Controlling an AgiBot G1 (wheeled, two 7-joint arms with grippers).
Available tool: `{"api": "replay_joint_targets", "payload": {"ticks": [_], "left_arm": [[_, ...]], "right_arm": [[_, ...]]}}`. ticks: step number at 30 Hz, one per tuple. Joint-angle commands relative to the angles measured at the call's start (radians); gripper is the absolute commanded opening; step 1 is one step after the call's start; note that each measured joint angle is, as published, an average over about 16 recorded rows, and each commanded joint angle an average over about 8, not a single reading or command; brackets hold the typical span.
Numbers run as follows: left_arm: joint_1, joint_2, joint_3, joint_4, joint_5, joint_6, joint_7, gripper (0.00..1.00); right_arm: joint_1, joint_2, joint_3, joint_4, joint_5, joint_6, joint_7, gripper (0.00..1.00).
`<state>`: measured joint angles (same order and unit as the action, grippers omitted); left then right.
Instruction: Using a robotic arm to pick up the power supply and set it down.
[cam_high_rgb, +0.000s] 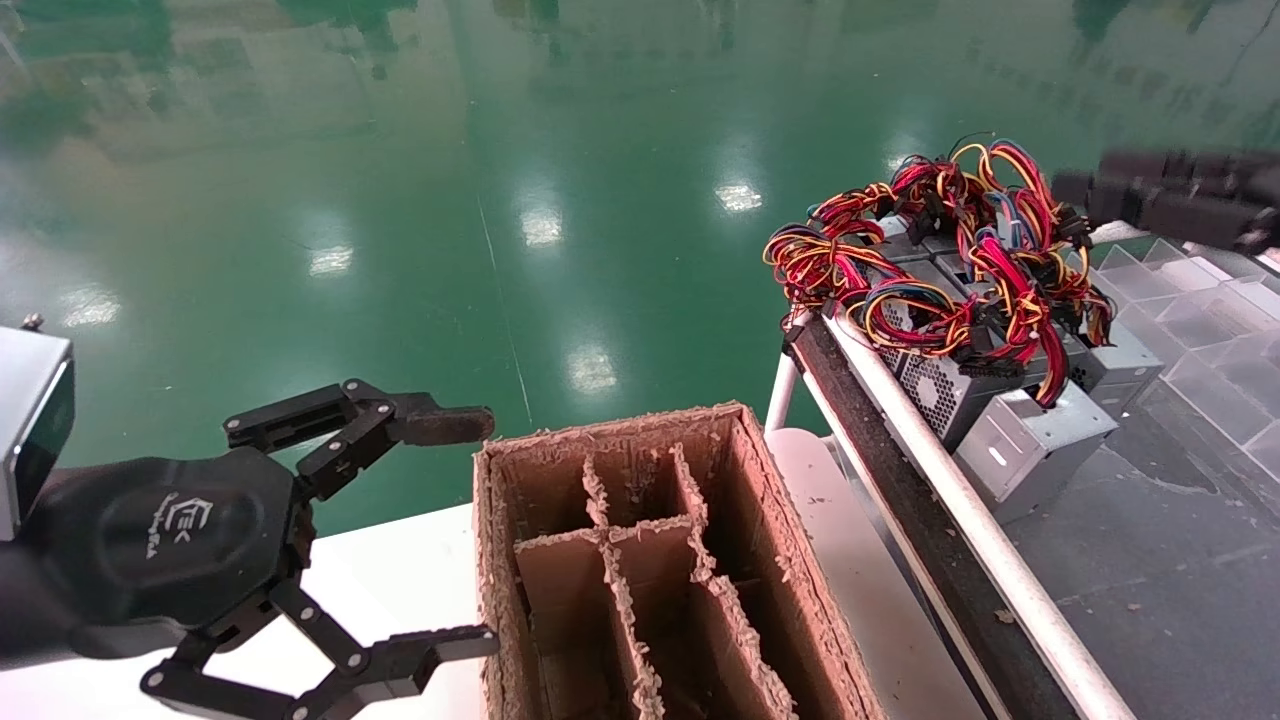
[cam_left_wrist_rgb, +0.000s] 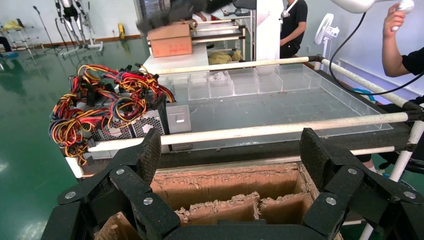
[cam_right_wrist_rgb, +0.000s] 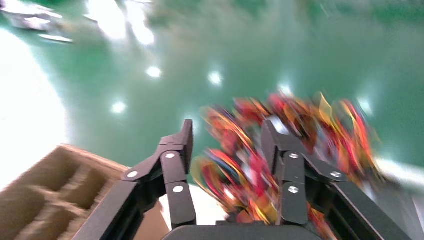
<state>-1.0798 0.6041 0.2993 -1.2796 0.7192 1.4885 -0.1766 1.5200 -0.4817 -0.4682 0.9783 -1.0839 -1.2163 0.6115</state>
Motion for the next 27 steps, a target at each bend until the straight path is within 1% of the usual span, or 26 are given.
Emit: {"api": "replay_joint_targets", "payload": {"ticks": [1,3,7,27], "left_arm": [[0.000,0.000,0.000,0.000,0.000,0.000,0.000,1.00],[0.000,0.000,0.000,0.000,0.000,0.000,0.000,1.00],[0.000,0.000,0.000,0.000,0.000,0.000,0.000,1.00],[0.000,0.000,0.001,0.001,-0.001,0.000,0.001,1.00]], "right_arm": [[-0.015,0.012,0.032,0.011,0.067,-0.030,-0.052,1.00],[-0.028,0.016,0.049,0.016,0.105,-0.059,-0.090,1.00],[-0.052,0.013,0.068,0.033,0.147,-0.091,-0.132,1.00],[-0.189,-0.036,0.110,0.128,0.219,-0.157,-0.233,1.00]]}}
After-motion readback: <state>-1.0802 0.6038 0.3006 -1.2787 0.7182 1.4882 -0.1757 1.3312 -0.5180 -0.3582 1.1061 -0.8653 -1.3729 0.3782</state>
